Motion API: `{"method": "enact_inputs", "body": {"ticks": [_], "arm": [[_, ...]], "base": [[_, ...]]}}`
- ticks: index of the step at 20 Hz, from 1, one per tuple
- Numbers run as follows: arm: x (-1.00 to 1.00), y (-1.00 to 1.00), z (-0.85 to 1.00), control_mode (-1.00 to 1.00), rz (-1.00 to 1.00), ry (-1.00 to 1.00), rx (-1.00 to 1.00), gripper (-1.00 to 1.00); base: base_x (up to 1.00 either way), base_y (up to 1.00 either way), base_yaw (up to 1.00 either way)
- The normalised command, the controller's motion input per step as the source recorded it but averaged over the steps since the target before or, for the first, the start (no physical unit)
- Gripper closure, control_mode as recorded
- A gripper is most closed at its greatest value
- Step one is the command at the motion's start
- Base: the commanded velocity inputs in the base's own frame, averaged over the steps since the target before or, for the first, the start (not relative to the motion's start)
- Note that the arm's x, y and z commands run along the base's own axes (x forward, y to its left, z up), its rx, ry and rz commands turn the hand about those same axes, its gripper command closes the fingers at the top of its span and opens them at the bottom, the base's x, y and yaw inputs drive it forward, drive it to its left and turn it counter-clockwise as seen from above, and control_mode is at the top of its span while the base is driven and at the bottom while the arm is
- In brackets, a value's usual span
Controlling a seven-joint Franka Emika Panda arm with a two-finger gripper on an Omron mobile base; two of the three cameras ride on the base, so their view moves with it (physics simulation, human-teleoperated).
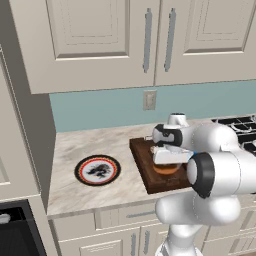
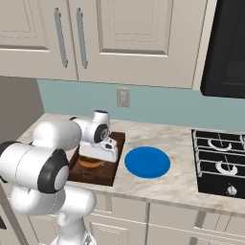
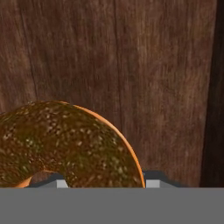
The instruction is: Move the dessert items from the plates to the tray.
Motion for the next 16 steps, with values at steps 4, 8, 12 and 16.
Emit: {"method": "enact_inputs", "body": {"ticks": [4,8,12,16], "arm": [[0.00,0.00,0.00,-1.00,0.00,0.00,0.00,-1.00],[0.00,0.00,0.00,-1.00,0.00,0.00,0.00,-1.00],[0.00,0.00,0.00,-1.00,0.00,-0.01,0.00,-1.00],[0.00,0.00,0.00,-1.00,0.00,-0.07,0.00,-1.00]], "base": [[0.00,0.00,0.00],[0.00,0.00,0.00],[0.00,0.00,0.00],[0.00,0.00,0.00]]}}
